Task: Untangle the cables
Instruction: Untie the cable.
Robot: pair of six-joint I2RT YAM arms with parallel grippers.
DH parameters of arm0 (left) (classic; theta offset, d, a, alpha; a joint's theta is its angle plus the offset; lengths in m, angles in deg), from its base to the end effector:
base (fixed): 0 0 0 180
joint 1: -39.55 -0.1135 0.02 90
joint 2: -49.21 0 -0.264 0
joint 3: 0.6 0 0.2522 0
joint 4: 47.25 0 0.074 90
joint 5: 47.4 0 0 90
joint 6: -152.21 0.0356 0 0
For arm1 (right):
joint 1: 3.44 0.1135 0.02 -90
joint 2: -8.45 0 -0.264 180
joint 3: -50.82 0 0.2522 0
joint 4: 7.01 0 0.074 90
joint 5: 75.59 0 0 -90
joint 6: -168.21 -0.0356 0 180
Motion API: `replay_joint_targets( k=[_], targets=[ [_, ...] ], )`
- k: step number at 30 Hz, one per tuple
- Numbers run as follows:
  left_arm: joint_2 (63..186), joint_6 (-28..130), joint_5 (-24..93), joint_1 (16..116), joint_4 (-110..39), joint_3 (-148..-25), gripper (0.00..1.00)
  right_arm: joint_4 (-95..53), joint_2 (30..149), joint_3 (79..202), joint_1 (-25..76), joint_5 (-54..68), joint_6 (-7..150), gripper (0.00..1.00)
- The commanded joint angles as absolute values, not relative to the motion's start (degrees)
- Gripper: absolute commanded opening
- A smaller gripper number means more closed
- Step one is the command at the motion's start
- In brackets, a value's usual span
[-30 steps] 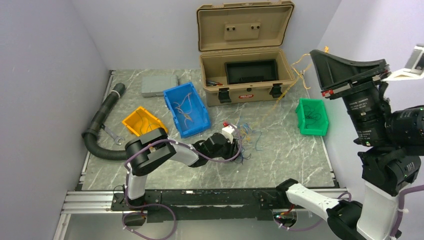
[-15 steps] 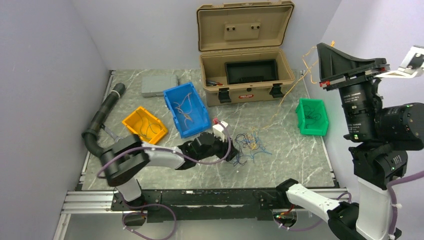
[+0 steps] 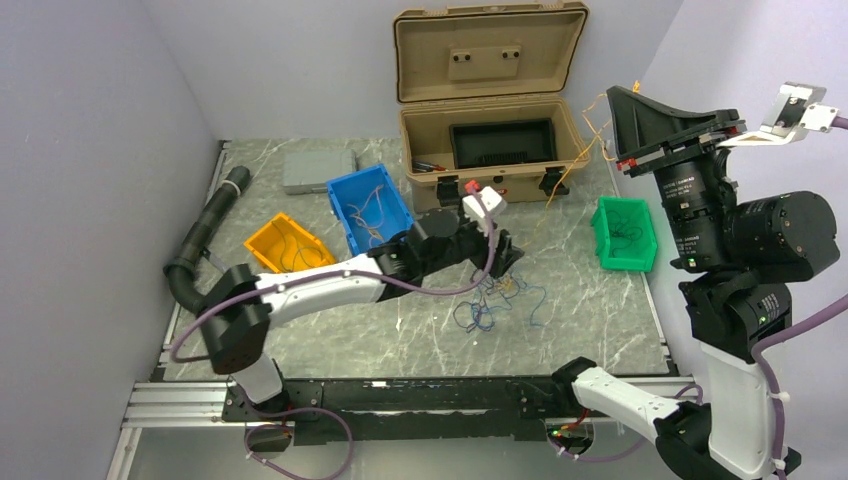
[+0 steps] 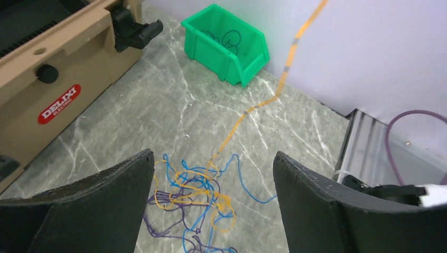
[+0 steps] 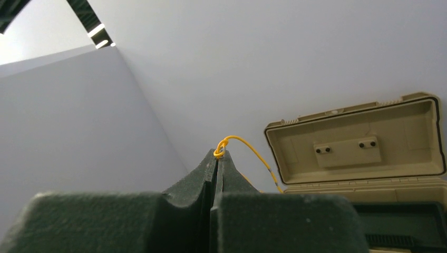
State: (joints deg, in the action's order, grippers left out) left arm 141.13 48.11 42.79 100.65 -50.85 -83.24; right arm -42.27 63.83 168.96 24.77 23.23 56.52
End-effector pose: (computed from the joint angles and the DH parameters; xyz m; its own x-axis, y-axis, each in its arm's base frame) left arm 0.1870 -0.3386 0.3258 -0.2593 -0.0344 -0.9652 0.8359 0.4926 -0.2421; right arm 0.0751 0.0341 0.6054 0.2497 0.5484 -0.7980 -0.4731 0.7882 0.3936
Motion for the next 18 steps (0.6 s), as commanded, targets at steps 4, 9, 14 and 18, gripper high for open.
replay_joint_targets(
  k=[4,9,14,18],
  targets=[
    [153.5,50.1,46.8,99.5,-47.4,-93.7,0.79,-37.6,63.1,169.1,24.8,21.1,55.1,0.0],
    [154.7,45.6,44.0,96.3,-50.6,-92.7,0.09,-38.4,60.3,166.6,24.7,20.3,54.9,0.0],
    [147.4,45.7,39.4,95.0,-55.4,-85.3,0.0,-38.4,53.4,155.9,24.7,24.5,55.5,0.0],
    [141.7,45.0,35.4,93.5,-51.0,-83.7,0.0,-40.6,48.5,145.0,24.7,27.9,55.5,0.0]
  ],
)
